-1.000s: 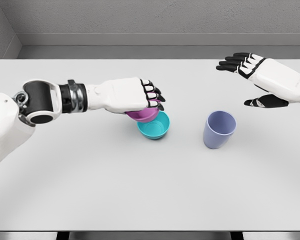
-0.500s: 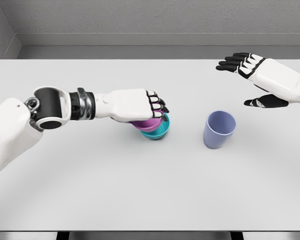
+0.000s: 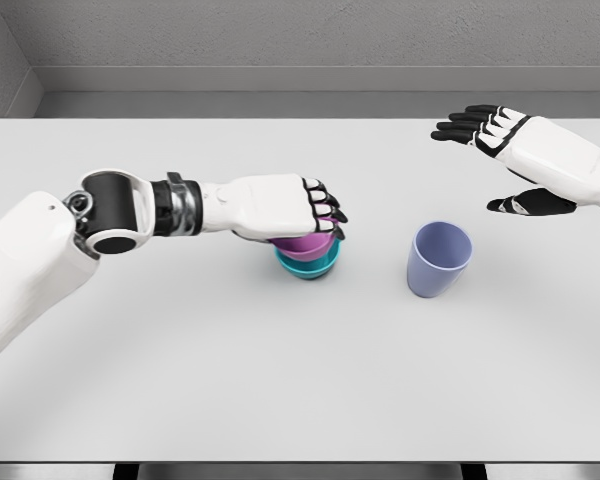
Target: Stacking bowl and cup with both arms
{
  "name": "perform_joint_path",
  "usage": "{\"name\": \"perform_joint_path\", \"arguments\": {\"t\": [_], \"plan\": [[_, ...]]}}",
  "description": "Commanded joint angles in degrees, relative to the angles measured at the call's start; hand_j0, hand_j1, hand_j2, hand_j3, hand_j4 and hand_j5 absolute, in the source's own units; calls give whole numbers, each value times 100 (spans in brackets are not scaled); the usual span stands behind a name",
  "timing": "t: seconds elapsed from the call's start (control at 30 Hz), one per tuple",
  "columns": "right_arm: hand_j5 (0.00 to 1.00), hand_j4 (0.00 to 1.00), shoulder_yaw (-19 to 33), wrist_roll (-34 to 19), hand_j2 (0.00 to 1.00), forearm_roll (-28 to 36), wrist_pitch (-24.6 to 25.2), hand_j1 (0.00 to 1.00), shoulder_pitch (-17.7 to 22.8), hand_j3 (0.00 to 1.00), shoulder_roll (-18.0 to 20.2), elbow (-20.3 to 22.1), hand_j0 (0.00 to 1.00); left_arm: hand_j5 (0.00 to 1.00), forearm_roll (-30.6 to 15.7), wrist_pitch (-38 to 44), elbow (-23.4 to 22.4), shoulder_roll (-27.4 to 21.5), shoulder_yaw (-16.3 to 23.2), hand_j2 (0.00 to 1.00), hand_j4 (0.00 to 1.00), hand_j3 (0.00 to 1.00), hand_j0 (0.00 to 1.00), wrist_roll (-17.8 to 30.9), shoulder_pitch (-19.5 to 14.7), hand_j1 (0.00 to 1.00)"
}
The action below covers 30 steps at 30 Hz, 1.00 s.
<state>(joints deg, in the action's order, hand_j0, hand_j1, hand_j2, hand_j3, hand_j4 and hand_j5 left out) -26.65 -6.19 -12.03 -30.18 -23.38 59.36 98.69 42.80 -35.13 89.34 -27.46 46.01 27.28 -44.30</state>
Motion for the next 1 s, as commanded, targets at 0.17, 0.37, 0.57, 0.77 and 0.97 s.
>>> {"name": "perform_joint_path", "arguments": {"t": [0.17, 0.37, 0.57, 0.77, 0.97], "plan": [[100, 100, 1, 3, 100, 34, 4, 100, 0, 100, 5, 1, 100, 100, 27, 13, -22, 22, 5, 100, 100, 100, 100, 5, 0, 100], [100, 100, 1, 3, 100, 34, 4, 100, 0, 100, 14, 1, 100, 100, -17, 13, 5, -83, -57, 100, 100, 100, 100, 5, 0, 100], [100, 100, 1, 3, 100, 34, 4, 100, 18, 100, 58, 1, 100, 100, -1256, 13, 22, -1111, -566, 100, 100, 100, 100, -30, -18, 100], [100, 100, 19, 65, 100, 69, 12, 100, 88, 100, 93, 36, 100, 100, -2012, 13, -135, -2079, -944, 100, 100, 100, 100, 5, 123, 100], [100, 100, 651, -1427, 100, 69, -23, 100, 97, 100, 418, 124, 100, 100, -2601, 13, -1085, -2290, -1305, 100, 100, 100, 100, -13, 483, 100]]}}
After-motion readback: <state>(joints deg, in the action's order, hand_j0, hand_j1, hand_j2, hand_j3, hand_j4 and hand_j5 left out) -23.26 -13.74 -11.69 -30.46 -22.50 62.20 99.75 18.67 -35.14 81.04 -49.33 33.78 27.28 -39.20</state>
